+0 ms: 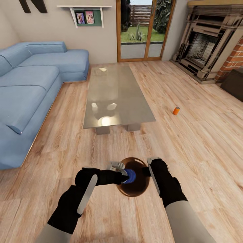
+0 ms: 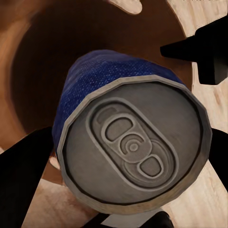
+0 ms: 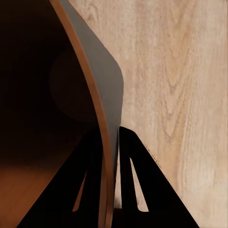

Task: Put the three can of soda from the living room inside the tash can in the kitchen.

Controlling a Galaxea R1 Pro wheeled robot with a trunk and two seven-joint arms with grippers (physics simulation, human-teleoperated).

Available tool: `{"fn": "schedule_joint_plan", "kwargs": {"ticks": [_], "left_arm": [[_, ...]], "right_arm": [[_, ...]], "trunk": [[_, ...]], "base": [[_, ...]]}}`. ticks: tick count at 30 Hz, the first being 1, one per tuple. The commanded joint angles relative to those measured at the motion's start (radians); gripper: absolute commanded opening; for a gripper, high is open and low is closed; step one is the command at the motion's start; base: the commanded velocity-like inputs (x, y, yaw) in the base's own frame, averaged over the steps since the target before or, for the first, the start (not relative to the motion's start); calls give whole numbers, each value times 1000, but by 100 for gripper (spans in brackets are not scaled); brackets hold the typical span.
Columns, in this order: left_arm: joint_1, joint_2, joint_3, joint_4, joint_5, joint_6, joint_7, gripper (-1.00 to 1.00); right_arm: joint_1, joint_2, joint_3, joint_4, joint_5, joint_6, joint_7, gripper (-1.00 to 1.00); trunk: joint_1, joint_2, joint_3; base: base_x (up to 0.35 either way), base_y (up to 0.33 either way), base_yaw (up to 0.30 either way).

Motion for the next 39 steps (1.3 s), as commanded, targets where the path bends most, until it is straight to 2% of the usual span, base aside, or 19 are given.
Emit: {"fn": "schedule_joint_plan", "kwargs": {"ticks": [1, 4, 14, 15, 20, 35, 39], "left_arm": [[0, -1, 0, 4, 1, -3, 2, -100], [0, -4, 0, 25, 0, -15, 6, -100], [-1, -8, -2, 65, -1, -59, 11, -100], [-1, -9, -2, 66, -1, -61, 16, 100], [-1, -9, -2, 68, 3, -64, 35, 100], [-1, -5, -2, 60, 7, -65, 37, 100], [0, -3, -2, 55, 7, -65, 37, 100]], "right_arm": [[1, 0, 8, -1, -13, 0, 4, -100], [3, 0, 30, -1, -23, 0, 4, -100], [5, 0, 53, -1, -68, 0, 4, -100], [5, 0, 58, -1, -70, 0, 4, -100], [10, 0, 70, -1, -74, 0, 4, -100], [11, 0, 70, -2, -73, 0, 4, -100], [11, 0, 70, -3, -73, 0, 4, -100]], "trunk": [[0, 0, 0], [0, 0, 0], [0, 0, 0], [0, 0, 0], [0, 0, 0], [0, 0, 0], [-15, 28, 13]], "base": [[0, 0, 0], [0, 0, 0], [0, 0, 0], [0, 0, 0], [0, 0, 0], [0, 0, 0], [0, 0, 0]]}}
